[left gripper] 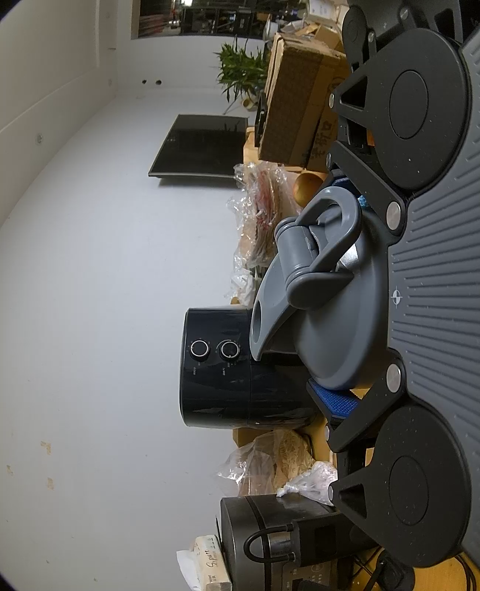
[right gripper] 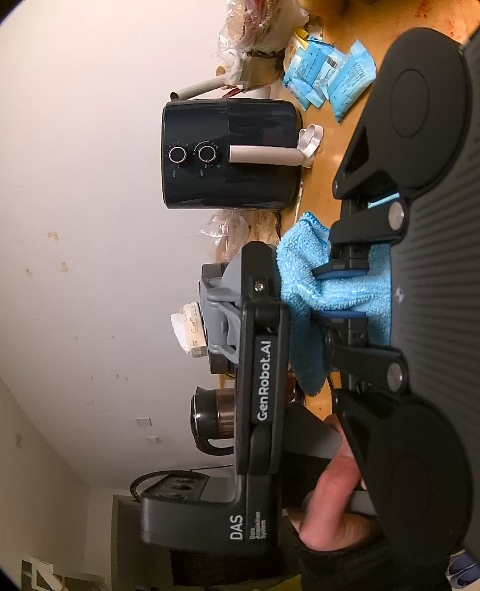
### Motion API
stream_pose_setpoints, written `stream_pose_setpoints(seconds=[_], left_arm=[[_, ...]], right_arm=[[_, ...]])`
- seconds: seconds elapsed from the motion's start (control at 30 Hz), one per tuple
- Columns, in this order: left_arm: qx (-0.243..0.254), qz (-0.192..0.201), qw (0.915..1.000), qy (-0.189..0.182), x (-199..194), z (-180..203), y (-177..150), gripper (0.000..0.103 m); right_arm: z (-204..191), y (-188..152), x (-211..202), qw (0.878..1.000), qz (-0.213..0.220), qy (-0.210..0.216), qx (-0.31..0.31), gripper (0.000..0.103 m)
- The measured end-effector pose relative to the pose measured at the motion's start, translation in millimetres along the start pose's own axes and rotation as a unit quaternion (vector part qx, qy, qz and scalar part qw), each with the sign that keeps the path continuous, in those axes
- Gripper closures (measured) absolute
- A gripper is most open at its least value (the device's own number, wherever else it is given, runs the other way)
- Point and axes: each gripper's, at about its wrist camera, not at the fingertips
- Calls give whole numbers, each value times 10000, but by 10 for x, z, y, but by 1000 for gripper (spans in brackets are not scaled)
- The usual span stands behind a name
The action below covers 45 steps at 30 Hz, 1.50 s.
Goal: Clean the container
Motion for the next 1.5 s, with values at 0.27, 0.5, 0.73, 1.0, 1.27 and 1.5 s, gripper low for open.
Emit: stream_pose_setpoints(seconds=[0.27, 0.5, 0.73, 1.0, 1.27, 1.5], left_arm=[[-92, -1, 9999, -57, -4, -21, -22, 7], [-81, -3, 9999, -74, -2, -33, -22, 7], [-79, 8, 9999, -73, -6, -23, -26, 7], [-93, 15, 9999, -63, -2, -19, -23, 7], [-92, 19, 9999, -52, -3, -14, -24, 8], [-121, 161, 9998, -45, -44, -19, 5, 8]], right_arm=[[29, -26, -20, 10000, 28, 54, 33, 91], [74, -31, -49, 9999, 43, 7, 106, 91], [138, -69, -98, 9997, 21, -43, 229, 91], [172, -121, -188, 9996, 21, -39, 279, 91], [193, -136, -378, 9996, 78, -42, 258, 91], [214, -145, -572, 9996, 136, -42, 240, 91]])
Point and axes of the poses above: each gripper's, at about its wrist camera, not at the fingertips, and x roughly the way its jaws point, z to its right, y to its top, and after that the axes turned 2 degrees about x, right-handed
